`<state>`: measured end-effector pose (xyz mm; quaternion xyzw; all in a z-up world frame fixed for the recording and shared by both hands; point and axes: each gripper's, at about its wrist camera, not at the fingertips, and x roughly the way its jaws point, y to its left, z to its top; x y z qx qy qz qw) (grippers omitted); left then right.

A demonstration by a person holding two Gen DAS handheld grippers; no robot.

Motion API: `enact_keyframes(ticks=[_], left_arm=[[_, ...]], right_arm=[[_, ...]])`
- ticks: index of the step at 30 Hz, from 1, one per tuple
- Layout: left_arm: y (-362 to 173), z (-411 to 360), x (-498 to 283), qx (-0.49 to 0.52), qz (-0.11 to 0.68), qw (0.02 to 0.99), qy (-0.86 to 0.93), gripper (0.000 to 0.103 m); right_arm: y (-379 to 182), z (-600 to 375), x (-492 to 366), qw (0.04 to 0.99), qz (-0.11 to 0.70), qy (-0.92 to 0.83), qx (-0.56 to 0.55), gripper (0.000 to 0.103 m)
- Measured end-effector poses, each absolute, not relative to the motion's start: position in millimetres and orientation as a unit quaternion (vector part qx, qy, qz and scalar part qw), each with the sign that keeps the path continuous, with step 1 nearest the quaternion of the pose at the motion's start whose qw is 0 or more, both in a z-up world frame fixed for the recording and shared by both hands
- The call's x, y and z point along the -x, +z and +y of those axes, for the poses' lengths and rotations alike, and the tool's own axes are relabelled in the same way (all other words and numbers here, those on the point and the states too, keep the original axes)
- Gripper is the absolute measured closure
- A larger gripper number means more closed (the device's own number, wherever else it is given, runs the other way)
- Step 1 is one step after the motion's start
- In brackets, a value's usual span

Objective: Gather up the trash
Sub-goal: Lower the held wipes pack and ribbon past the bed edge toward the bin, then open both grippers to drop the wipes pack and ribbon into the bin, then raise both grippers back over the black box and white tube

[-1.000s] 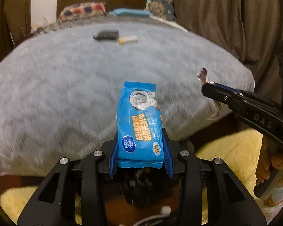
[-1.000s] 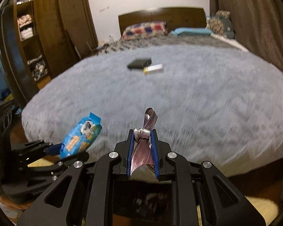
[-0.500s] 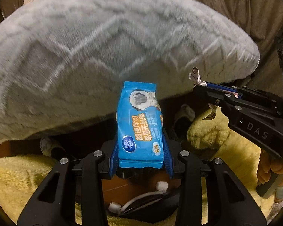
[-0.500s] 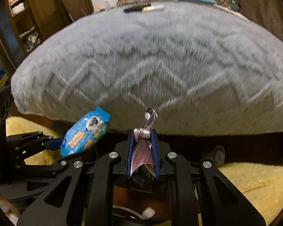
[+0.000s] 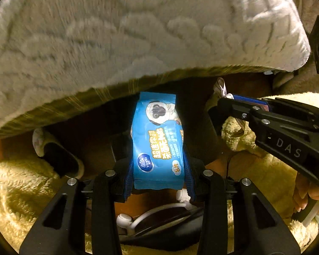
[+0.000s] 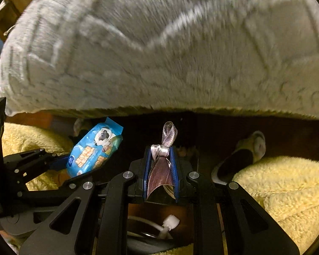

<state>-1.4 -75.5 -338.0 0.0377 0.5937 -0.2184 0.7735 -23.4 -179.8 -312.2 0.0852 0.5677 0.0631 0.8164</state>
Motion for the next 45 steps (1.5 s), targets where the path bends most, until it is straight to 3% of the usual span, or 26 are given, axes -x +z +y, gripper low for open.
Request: enact_keyframes(ticks=[8, 11, 14, 19, 24, 26, 32, 36, 45], left_arm=[[-350.0, -78.5, -6.2, -0.024, 0.609, 0.761, -0.222, 0.063], [-350.8, -77.9, -8.4, -0.021, 0.611, 0.76, -0.219, 0.056], [-347.3, -77.9, -8.7, -0.021, 0.609, 0.763, -0.218, 0.053], [-335.9, -74.3, -5.8, -0.03, 0.593, 0.777, -0.21, 0.048], [-313.0, -70.3, -0.1, -0.029, 0.569, 0.796, -0.205, 0.037], [-302.8, -68.6, 2.5, -0.031, 0.557, 0.805, -0.204, 0.032], [-262.2, -60.8, 10.5, -0.037, 0.511, 0.837, -0.193, 0.019], [-227.8, -53.5, 14.8, -0.04, 0.471, 0.862, -0.186, 0.008], [-164.5, -30.6, -7.7, -0.029, 0.403, 0.9, -0.164, 0.008]], right_arm=[[-316.3, -180.2, 11.5, 0.815, 0.569, 0.061, -0.089, 0.082], [-316.5, -182.2, 10.3, 0.814, 0.572, 0.056, -0.09, 0.08], [-312.2, -185.3, 11.0, 0.814, 0.57, 0.054, -0.097, 0.063], [-293.5, -192.1, 11.0, 0.824, 0.555, 0.048, -0.104, 0.055], [-269.8, -202.1, 19.3, 0.843, 0.527, 0.032, -0.107, 0.032], [-261.0, -202.3, 21.4, 0.849, 0.517, 0.026, -0.106, 0.029], [-226.9, -205.1, 32.6, 0.87, 0.483, 0.02, -0.096, 0.008], [-193.6, -208.1, 36.1, 0.89, 0.449, 0.013, -0.08, 0.006], [-129.4, -226.5, 10.3, 0.922, 0.383, 0.002, -0.065, 0.004]])
